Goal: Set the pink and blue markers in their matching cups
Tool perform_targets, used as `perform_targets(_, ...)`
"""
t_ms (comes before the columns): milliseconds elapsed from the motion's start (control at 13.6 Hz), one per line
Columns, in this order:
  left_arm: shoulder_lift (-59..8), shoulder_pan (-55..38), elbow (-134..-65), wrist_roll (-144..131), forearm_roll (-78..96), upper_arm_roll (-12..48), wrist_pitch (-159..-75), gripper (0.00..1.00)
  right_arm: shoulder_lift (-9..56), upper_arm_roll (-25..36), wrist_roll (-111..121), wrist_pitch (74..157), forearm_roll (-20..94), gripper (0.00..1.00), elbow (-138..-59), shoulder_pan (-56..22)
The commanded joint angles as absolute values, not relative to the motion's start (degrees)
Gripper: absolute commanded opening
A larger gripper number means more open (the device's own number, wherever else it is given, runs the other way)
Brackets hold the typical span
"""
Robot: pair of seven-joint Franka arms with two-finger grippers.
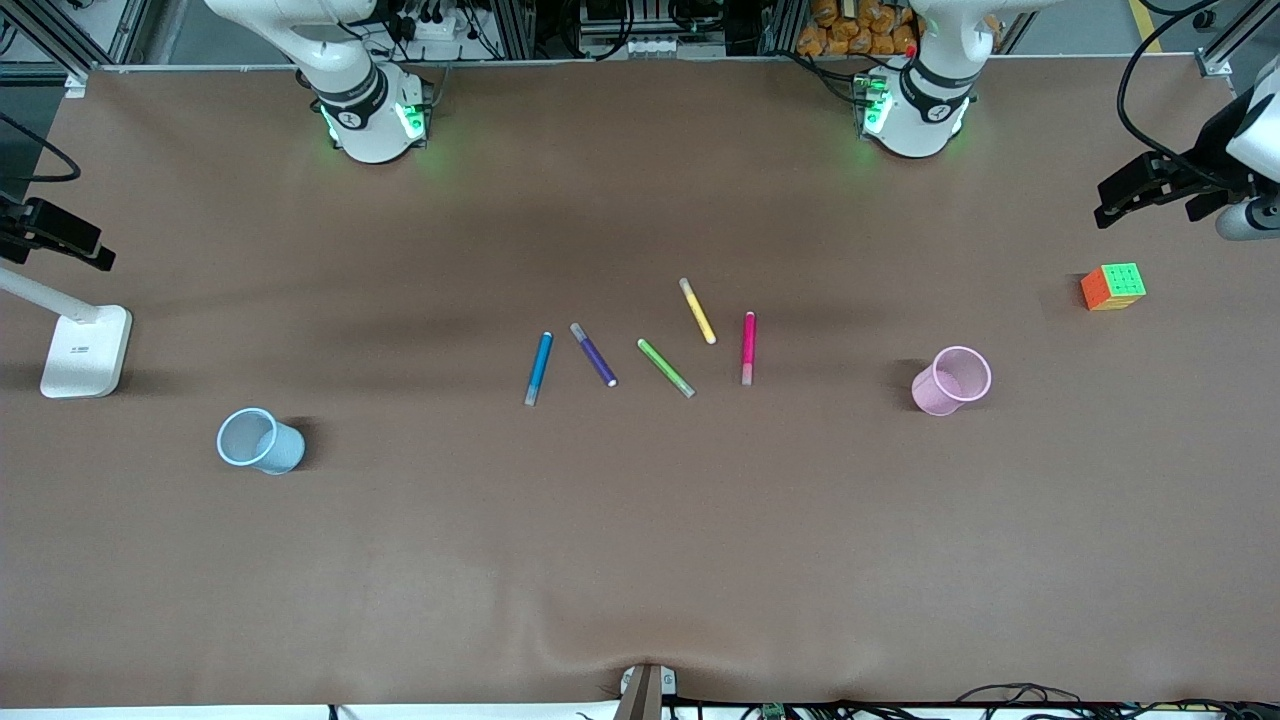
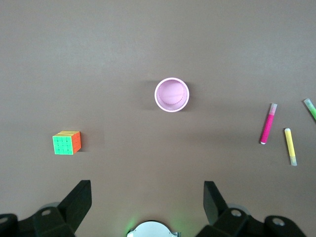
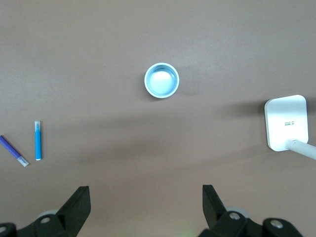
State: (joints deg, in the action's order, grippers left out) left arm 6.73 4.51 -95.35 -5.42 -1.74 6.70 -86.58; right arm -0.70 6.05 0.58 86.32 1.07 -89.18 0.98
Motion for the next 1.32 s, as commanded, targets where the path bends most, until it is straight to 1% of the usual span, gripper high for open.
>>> perform_targets(0,5.89,4.66,-94.13,-4.57,-2.29,6.94,-86.40,1.00,-0.53,5.27,0.00,85.52,0.97,1.00,-88.33,1.93)
perform_targets(220,5.36,4.66,-93.17,-4.48,-2.37,6.94,-86.48,1.00,-0.44,5.27,0.09,85.60,1.05,1.00,-88.33,1.93)
perform_targets(514,2.12,3.43,-88.78,-4.31,-0.71,7.29,-86.48,1.00,-0.44,5.27,0.00,85.61,1.05,1.00,-88.33,1.93)
perform_targets(807,-0.87,-0.08,-88.33,-5.80,0.09,10.18,-87.01,1.00,-0.35,5.27,0.00,85.61,1.05,1.00,-88.33,1.93)
perform_targets(1027,-4.29,-1.93,-88.15,-9.21,1.84,12.74,-89.11,1.00,-0.26,5.19,0.00,85.61,1.05,1.00,-88.33,1.85)
perform_targets(1247,-10.17,-6.49,-88.15,-18.35,1.67,13.71,-89.47,1.00,-0.26,5.19,0.00,85.61,1.05,1.00,-88.33,1.84)
